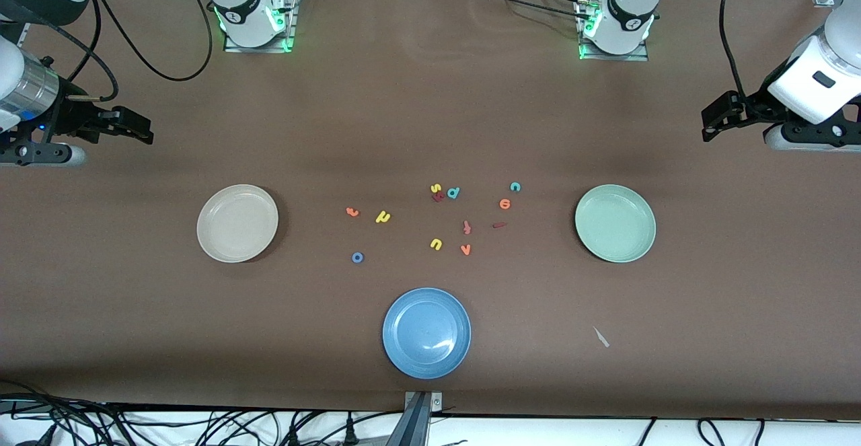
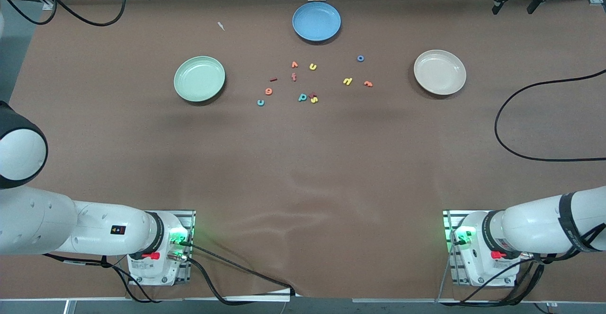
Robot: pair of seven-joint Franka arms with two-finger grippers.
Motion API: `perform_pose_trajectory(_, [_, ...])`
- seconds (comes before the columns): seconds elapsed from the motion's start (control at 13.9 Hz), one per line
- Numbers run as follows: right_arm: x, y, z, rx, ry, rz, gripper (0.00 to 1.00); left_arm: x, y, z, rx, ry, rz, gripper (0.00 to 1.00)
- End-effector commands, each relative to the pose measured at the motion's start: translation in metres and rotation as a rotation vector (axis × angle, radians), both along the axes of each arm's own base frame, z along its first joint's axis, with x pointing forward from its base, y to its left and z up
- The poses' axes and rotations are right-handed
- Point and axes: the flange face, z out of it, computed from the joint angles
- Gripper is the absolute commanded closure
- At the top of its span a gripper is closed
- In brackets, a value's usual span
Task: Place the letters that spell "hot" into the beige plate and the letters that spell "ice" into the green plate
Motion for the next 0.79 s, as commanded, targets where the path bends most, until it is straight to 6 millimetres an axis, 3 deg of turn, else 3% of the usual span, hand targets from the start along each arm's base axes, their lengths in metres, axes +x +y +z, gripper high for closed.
perform_pose_trajectory(0.0, [0.0014,-0.0005,0.0042,-0.004,0.007,-0.009,0.00,0.0032,0.0003,0.0063,-0.018,0.004,-0.015,0.00])
perform_pose_trajectory(0.5, [0.0016,0.0004,0.0026,-0.004,0.010,-0.008,0.00,0.0034,0.0003,0.0064,-0.018,0.003,-0.015,0.00])
perform_pose_trajectory(0.72, [0.0106,-0.0006,-0.0049,-0.002,-0.012,-0.010,0.00,0.0033,0.0003,0.0064,-0.018,0.003,-0.015,0.00])
